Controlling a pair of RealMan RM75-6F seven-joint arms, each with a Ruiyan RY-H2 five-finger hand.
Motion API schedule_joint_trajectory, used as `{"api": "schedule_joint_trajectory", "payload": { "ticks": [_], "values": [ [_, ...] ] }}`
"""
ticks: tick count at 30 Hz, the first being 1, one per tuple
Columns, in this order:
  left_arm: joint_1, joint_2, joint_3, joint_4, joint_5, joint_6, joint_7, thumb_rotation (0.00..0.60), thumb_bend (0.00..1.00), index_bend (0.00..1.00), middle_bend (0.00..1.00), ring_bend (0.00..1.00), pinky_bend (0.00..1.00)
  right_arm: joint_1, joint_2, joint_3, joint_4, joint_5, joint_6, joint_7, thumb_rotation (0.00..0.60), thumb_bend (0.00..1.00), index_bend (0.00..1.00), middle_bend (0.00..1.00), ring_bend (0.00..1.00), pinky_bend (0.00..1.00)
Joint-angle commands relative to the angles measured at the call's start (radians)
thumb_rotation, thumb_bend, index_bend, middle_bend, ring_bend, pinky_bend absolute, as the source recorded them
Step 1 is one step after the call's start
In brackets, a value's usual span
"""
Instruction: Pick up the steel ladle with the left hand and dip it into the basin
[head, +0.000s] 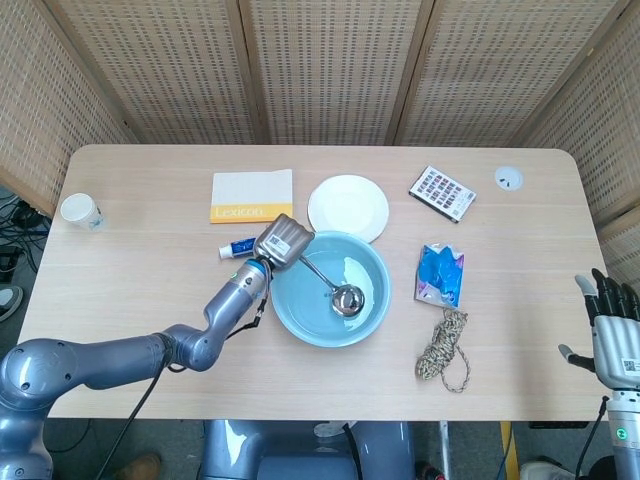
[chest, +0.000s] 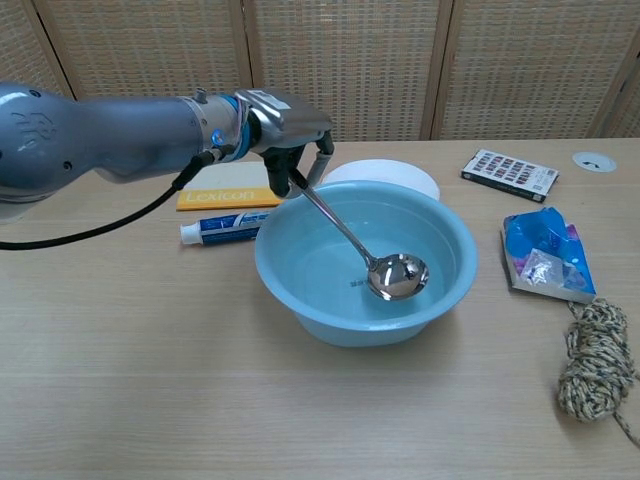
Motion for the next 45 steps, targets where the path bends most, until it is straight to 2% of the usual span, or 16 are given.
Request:
{"api": "schedule_joint_trajectory", "payload": {
  "ticks": [1,12,23,35,45],
  "values": [
    [-0.028,-0.028,0.011,0.025,-0.014,-0.003,0.027,0.600,0.57,0.96,1.00,1.00,1.00,-0.001,0.001,0.000,0.005,0.003,-0.001,0.006,0.600,0.00,0.00,0.00,0.00,0.00],
    [-0.102,-0.109,0.050,0.103,-0.090,-0.004,0.128,0.600,0.58,0.99,1.00,1.00,1.00,-0.001,0.003,0.006,0.014,0.015,-0.006,0.025,0.600,0.00,0.00,0.00,0.00,0.00],
    [-0.121,-0.130,0.062,0.138,-0.144,-0.001,0.149,0.600,0.58,1.00,1.00,1.00,1.00,0.001,0.003,0.009,0.022,0.026,-0.013,0.033,0.600,0.00,0.00,0.00,0.00,0.00],
    [-0.098,-0.041,0.053,0.080,-0.144,-0.010,0.078,0.600,0.58,1.00,1.00,1.00,1.00,0.005,-0.006,0.006,0.025,0.028,-0.020,0.020,0.600,0.00,0.00,0.00,0.00,0.00],
    [-0.131,0.069,0.050,-0.044,-0.256,0.012,0.111,0.600,0.58,1.00,1.00,1.00,1.00,0.009,-0.013,0.004,0.025,0.028,-0.023,0.005,0.600,0.00,0.00,0.00,0.00,0.00]
  ]
}}
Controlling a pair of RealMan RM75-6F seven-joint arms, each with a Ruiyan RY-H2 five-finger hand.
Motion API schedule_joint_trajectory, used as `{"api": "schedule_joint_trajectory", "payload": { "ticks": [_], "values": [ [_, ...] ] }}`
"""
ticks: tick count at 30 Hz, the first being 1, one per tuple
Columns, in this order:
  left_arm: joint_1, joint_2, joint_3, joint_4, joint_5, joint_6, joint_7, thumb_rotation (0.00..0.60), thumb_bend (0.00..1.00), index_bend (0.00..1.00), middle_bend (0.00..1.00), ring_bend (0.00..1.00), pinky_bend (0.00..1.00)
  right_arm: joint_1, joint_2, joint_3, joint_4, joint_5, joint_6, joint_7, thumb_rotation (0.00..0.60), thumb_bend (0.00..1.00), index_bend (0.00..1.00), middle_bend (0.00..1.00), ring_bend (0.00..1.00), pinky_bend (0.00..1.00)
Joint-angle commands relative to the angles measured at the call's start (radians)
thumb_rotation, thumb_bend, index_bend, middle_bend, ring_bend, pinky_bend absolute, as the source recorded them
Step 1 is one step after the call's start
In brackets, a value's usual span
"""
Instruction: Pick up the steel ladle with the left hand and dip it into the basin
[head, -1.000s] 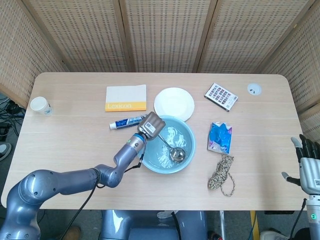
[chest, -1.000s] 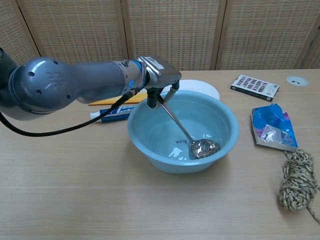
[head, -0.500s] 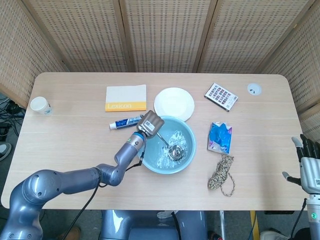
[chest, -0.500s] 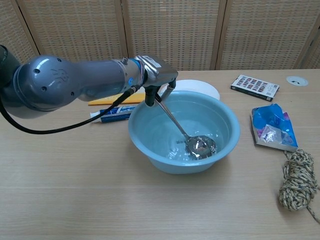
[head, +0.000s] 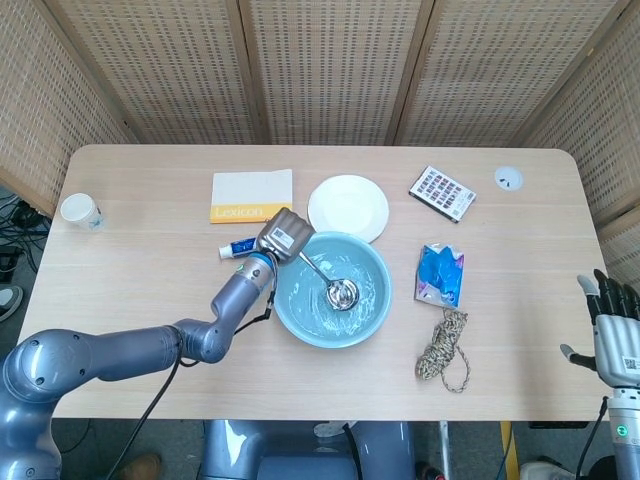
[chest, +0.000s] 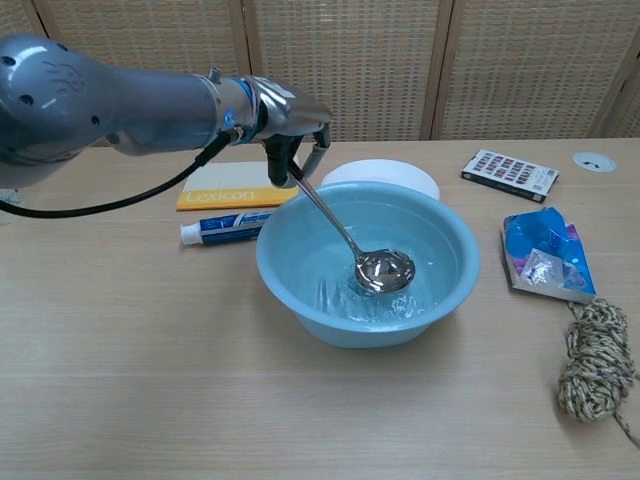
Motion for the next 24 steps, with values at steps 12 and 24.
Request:
{"api": "schedule_joint_trajectory", "payload": {
  "ticks": [12,24],
  "values": [
    [-0.067,0.103,0.016,-0.120,-0.129,0.030,0.060,0.600,0.58,1.00,1.00,1.00,1.00,0.003,-0.002,-0.004,0.003,-0.002,-0.006,-0.005,0.600,0.00,0.00,0.00,0.00,0.00],
    [-0.192,0.217,0.025,-0.243,-0.366,0.060,0.153,0.600,0.58,1.00,1.00,1.00,1.00,-0.001,0.010,0.006,-0.008,0.006,0.001,0.017,0.600,0.00,0.00,0.00,0.00,0.00]
  ]
}}
